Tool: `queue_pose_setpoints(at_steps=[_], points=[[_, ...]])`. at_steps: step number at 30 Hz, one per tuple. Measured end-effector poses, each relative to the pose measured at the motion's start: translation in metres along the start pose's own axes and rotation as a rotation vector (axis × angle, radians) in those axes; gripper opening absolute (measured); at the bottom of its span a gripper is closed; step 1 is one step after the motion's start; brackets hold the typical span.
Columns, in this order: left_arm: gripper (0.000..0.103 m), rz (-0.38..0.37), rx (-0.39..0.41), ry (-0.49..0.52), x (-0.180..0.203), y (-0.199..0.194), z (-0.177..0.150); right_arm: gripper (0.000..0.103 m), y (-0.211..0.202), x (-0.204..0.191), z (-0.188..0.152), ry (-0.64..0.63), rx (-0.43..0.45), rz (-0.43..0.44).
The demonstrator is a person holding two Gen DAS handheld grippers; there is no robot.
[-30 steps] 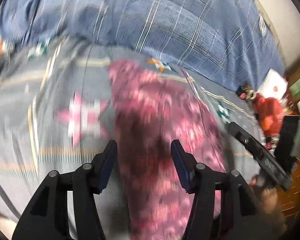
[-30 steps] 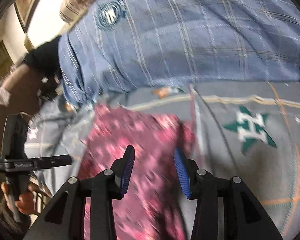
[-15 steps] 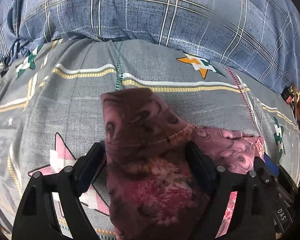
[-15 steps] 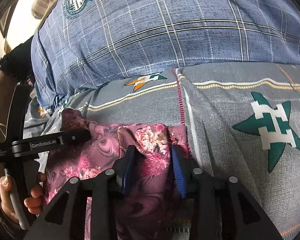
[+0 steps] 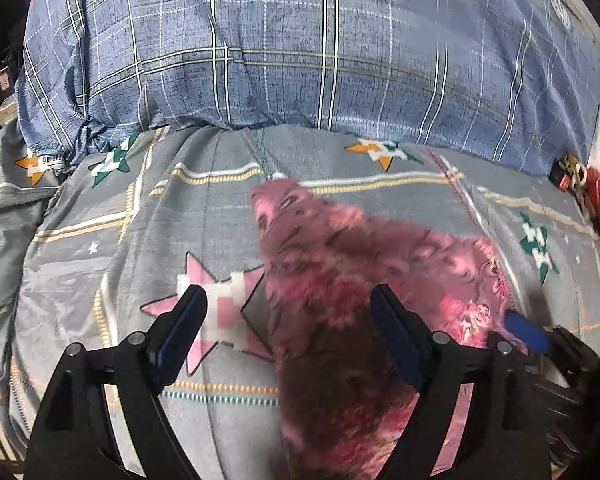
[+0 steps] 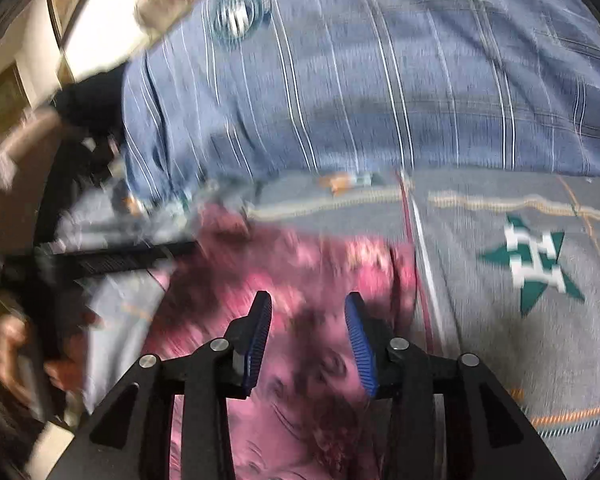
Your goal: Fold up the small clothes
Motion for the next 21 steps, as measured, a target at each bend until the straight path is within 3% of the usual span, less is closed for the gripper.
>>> queue_pose_setpoints(at_steps=[1,4,8,11,13,15,18,20,21], points=[[0.085,0.001,-0.013,0.005,0.0,-0.001,-0.003,0.039,0.015,0.003,-0.005,0.0,-0.05,-0.031],[0.085,-0.011,-0.009,0.024,-0.004,-0.011,-0.016,0.041,0.011,0.006,-0.005,0.031,-0.031,-0.036],[0.085,-0.088,-0.059,0.045,-0.007,-0.001,-0.044,0.043,-0.014,-0.003,-0.006,0.018,0.027,0.014],[0.089,-0.11,-0.094,0.033,-0.009,0.019,-0.061,0.048,-0.003,-0.005,-0.019,-0.048,-0.044,-0.056],[0.089,-0.168,-0.101,-0.009,-0.017,0.015,-0.059,0.056,0.002,-0.001,-0.02,-0.041,-0.069,-0.071],[0.089,-0.199,-0.095,-0.032,-0.023,0.01,-0.053,0.053,-0.005,0.007,-0.009,0.027,-0.063,-0.031],[0.089,-0.193,-0.036,-0.069,-0.028,0.0,-0.04,0.047,-0.022,0.014,0.014,0.078,0.056,0.007],[0.089,-0.183,-0.062,-0.083,-0.027,0.011,-0.033,0.031,-0.014,0.013,0.028,0.077,0.061,0.011],[0.089,-0.177,-0.084,-0.084,-0.026,0.019,-0.032,0.03,-0.003,0.013,0.033,0.077,0.039,0.018]])
Point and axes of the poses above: each gripper's, at about its wrist camera, not at the fingertips, and y roughly the way its jaws point, x to its right, z to its top, the point moved 2 cm from there along y, roughly the way its jaws point, and after that the axes turned 6 degrees about -x, right-handed, at the moved point
